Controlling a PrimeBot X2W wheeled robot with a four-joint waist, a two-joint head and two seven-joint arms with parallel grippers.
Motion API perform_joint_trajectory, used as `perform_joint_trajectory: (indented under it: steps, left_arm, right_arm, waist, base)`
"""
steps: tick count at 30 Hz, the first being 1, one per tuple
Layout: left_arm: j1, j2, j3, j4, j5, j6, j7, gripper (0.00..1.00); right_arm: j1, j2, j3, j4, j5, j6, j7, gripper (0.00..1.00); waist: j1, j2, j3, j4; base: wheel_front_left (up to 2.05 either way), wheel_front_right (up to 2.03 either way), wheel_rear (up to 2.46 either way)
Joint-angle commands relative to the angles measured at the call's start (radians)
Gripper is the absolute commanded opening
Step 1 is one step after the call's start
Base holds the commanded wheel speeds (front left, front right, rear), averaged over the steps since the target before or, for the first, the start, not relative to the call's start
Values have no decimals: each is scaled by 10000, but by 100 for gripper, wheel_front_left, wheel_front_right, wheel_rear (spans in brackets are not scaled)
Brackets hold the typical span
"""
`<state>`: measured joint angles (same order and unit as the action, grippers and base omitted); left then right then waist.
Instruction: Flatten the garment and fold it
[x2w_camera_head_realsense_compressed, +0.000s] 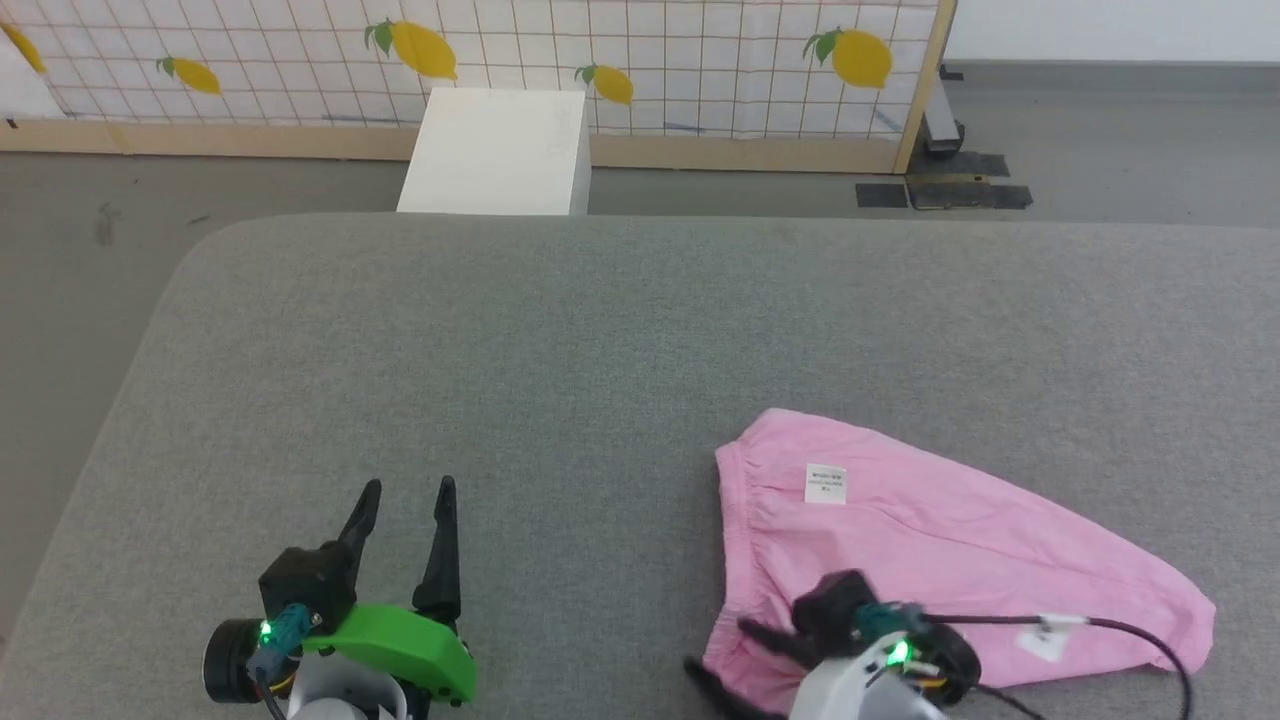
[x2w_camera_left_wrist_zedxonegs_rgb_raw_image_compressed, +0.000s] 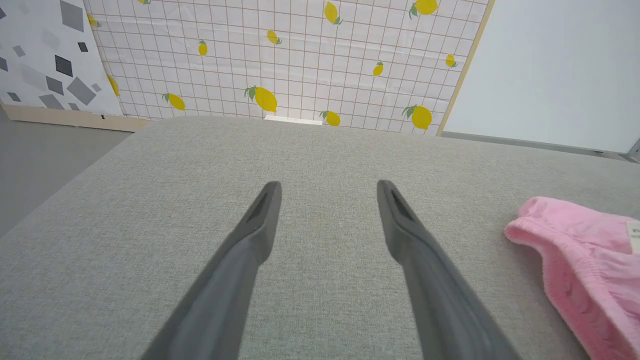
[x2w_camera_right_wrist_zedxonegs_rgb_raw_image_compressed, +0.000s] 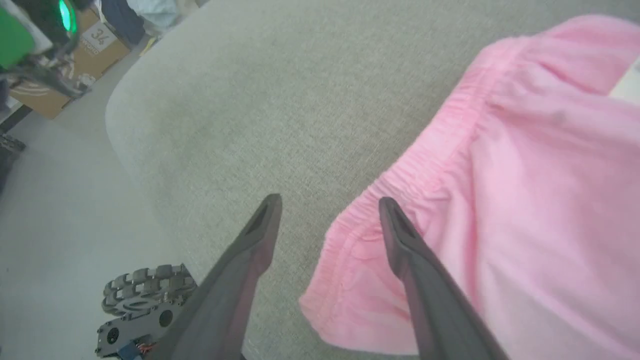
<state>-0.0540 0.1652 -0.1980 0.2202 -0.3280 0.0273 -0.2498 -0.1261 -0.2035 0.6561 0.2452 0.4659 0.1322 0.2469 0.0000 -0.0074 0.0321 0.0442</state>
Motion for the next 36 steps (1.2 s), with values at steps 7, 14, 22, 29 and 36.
perform_joint_trajectory:
  steps: [7, 14, 22, 29, 36]
  left_arm:
    - [-46, 114, 8, 40, -59, 106, -47, 100]
    - [-74, 93, -180, 10, -58, 97, 92, 100]
    - [-194, -26, -627, 8, -59, -86, 425, 100]
    - [-1000, -390, -1424, 81, -165, -636, 1350, 100]
    - [-2359, -754, -2624, 651, -453, -1252, 3164, 100]
  right_arm:
    - [583, 364, -1451, -1163, -871, -15, -1651, 100]
    - [968, 796, -3573, -1817, -2087, -15, -2093, 100]
    - [1524, 1109, -5633, -2545, -2784, -15, -1761, 100]
    - [1856, 1225, -6553, -3424, -3044, -15, -1338, 100]
    - [2070, 1332, -6886, -3944, -3166, -15, -1112, 100]
  waist:
    - [0, 74, -214, -194]
    - [0, 74, -416, -315]
    - [0, 74, -471, -542]
    - [0, 74, -113, -962]
    - [0, 74, 321, -1445]
  base:
    - [0, 0, 0]
    - [0, 0, 0]
    - [0, 0, 0]
    - [0, 0, 0]
    - [0, 0, 0]
